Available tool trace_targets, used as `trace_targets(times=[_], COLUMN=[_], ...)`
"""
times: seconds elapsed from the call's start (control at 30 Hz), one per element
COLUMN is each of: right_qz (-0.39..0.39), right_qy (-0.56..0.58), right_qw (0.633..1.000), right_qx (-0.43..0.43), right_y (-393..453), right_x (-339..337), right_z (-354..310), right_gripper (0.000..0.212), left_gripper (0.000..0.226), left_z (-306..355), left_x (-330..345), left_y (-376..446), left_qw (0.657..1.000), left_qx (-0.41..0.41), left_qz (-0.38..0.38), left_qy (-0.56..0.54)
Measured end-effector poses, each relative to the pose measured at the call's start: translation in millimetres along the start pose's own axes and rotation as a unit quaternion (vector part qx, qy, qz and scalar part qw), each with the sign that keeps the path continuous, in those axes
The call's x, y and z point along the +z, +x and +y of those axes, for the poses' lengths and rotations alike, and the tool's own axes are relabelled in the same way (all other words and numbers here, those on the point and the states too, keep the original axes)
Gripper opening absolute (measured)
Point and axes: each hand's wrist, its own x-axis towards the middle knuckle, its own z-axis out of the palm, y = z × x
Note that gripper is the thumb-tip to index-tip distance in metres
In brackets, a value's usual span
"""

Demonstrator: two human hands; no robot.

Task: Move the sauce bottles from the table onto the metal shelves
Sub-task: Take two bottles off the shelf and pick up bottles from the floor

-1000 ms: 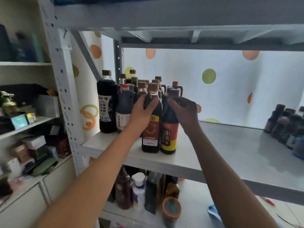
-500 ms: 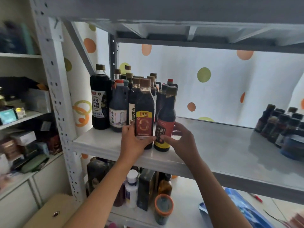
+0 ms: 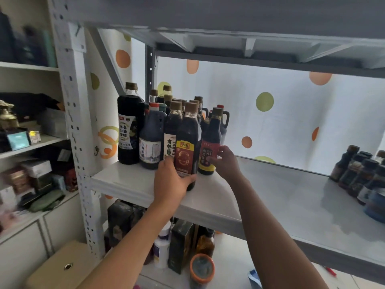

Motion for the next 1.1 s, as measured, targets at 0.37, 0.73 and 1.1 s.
trace_targets(times=[0.37, 0.73, 1.1], right_qz=[-0.009, 0.002, 0.012], right_qy=[0.095, 0.083, 0.042], right_qw=[0.994, 0.997, 0.999], right_qx=[-0.056, -0.001, 0.005], right_y=[1.4, 10.2, 7.0], right_x=[16.0, 13.2, 22.4], right_z=[11.6, 21.5, 19.4], right_gripper=[0.039, 0.03, 0.03], left_gripper=[0.077, 0.071, 0.073], left_z=[14.8, 23.4, 18.2], left_x=[33.5, 63.6, 69.2], left_y=[18.9, 27.0, 30.4], left_qw=[0.999, 0.994, 0.993], left_qx=[0.011, 0.01, -0.02], left_qz=[-0.013, 0.006, 0.034], left_qy=[0.048, 0.108, 0.112])
